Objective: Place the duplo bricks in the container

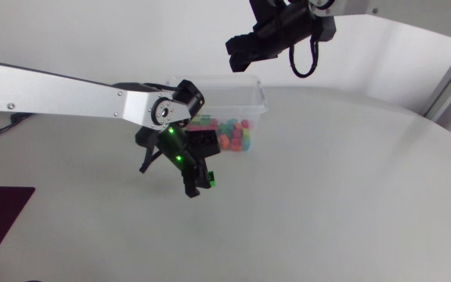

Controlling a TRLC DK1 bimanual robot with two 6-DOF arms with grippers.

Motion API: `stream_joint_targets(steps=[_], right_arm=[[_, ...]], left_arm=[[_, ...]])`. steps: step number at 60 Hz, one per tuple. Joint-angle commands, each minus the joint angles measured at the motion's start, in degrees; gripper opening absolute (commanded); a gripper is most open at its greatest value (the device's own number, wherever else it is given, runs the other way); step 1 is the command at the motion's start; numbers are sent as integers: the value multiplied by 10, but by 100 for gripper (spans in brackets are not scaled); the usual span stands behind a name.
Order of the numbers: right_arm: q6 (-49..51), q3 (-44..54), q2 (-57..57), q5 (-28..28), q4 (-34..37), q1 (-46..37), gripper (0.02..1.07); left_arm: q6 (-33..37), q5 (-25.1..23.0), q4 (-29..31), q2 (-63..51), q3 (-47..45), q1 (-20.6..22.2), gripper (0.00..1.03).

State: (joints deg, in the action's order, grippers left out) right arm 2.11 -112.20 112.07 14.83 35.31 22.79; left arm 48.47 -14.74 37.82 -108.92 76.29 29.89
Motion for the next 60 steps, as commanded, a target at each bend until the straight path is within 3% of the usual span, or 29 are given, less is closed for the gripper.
stream_joint_targets(steps=[1,10,15,35,44,55,60], right_arm=[[-5,-9,29,-1,-11,-4,60],[0,5,46,-2,-42,-5,91],[7,15,45,-1,-61,-6,96],[7,113,-62,-2,-70,-14,98],[9,194,-131,-2,-84,-29,98],[22,298,-219,-2,-97,-40,98],[28,339,-256,-2,-101,-43,98]], left_arm=[[0,-12,-1,33,-23,-17,29],[0,-19,0,69,-37,-32,29],[-1,-20,0,87,-41,-38,29],[-43,-58,-22,131,-7,-82,29],[-78,-63,-61,132,16,-91,29],[-152,-64,-150,127,60,-104,29],[-167,-64,-156,106,91,-104,29]])
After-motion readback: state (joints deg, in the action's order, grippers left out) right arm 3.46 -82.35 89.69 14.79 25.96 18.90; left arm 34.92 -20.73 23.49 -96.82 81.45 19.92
